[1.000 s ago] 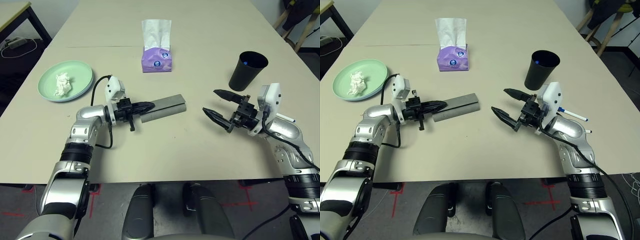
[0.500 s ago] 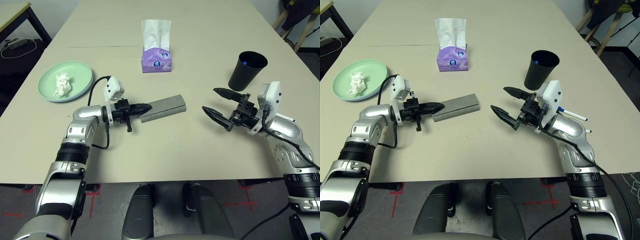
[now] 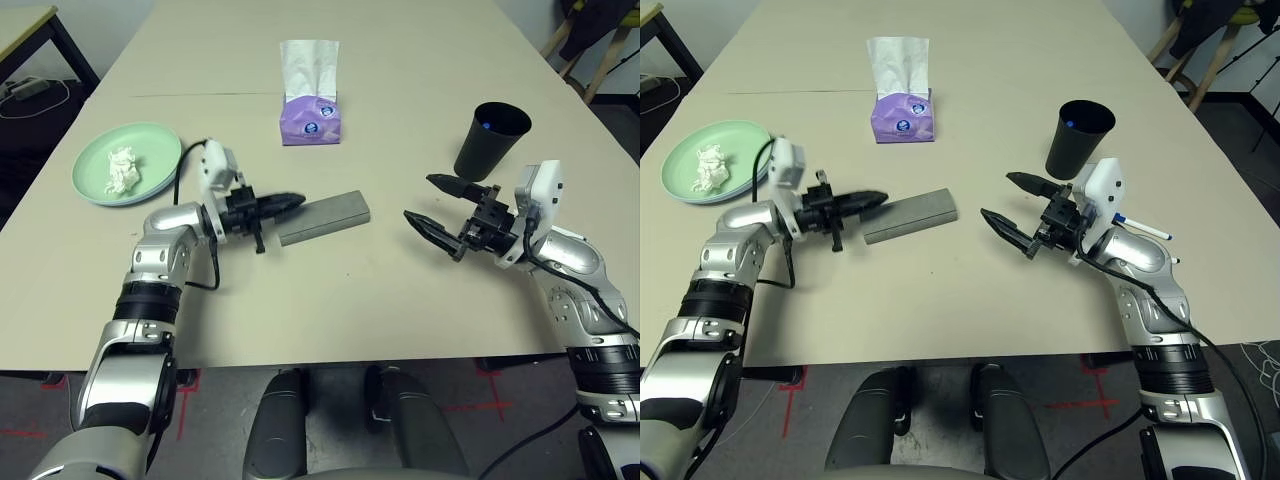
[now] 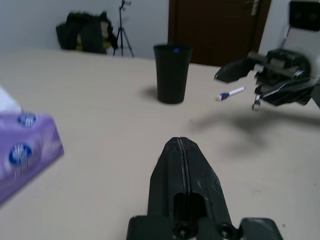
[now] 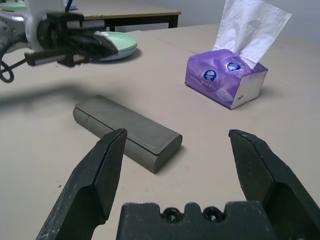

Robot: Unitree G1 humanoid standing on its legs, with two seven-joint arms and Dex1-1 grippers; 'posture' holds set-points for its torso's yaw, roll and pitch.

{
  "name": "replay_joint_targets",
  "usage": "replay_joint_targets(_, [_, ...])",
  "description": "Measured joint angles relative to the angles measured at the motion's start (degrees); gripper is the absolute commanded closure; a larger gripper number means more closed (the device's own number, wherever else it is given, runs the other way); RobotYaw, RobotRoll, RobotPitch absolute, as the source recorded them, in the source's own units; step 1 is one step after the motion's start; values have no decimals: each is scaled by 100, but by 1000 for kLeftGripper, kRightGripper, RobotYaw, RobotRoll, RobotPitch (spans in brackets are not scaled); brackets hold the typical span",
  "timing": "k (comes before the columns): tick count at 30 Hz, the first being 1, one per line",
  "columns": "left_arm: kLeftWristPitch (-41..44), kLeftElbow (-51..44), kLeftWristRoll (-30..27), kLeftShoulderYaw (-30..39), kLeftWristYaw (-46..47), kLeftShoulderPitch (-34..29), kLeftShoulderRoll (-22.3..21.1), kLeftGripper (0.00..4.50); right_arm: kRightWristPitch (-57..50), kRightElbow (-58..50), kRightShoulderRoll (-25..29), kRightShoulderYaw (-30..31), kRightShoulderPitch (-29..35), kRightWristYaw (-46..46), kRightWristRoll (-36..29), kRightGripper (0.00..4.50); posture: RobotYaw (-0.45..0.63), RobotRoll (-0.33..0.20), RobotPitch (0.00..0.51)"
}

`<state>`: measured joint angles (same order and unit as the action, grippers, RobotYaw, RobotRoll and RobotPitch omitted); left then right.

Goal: Organize and tidy the items on the table.

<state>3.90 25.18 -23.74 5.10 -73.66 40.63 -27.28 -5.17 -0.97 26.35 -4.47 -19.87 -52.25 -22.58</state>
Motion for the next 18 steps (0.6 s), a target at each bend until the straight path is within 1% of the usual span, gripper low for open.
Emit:
replay_joint_targets(1, [22, -108, -34, -29, -92, -11, -6, 3947, -49, 3, 3, 10, -28, 0, 0, 0, 70, 0, 163])
replay_joint_targets(5, [113, -570, -100, -306, -448, -207, -17, 2550, -591, 12, 168, 148, -247, 3, -3, 0, 67, 0, 162])
replay_joint_targets(7, [157, -781, -114, -455, -592, -387, -16, 1648, -1057, 19, 392, 204, -435, 39, 44, 0, 66, 0, 161])
replay_joint_targets(8, [167, -851, -114, -508, -638, -440, -17, 1360, -1209, 21, 484, 220, -505, 66, 84, 0, 65, 0, 162])
replay_joint_targets(11, [186, -919, -114, -641, -769, -542, -26, 143, -1846, 21, 842, 451, -751, 91, 252, 0, 63, 0, 161])
replay_joint_targets(12, [187, -925, -112, -673, -803, -557, -39, 37, -2066, -3, 1037, 619, -812, 69, 356, 0, 62, 0, 160])
replay_joint_targets(15, [144, -930, -96, -735, -869, -577, -58, 37, -2594, -138, 1614, 1046, -921, -93, 714, 0, 61, 0, 161])
replay_joint_targets(18, [-30, -917, -30, -825, -927, -581, -61, 37, -2910, -141, 2216, 1520, -1331, -654, 959, 0, 60, 0, 162])
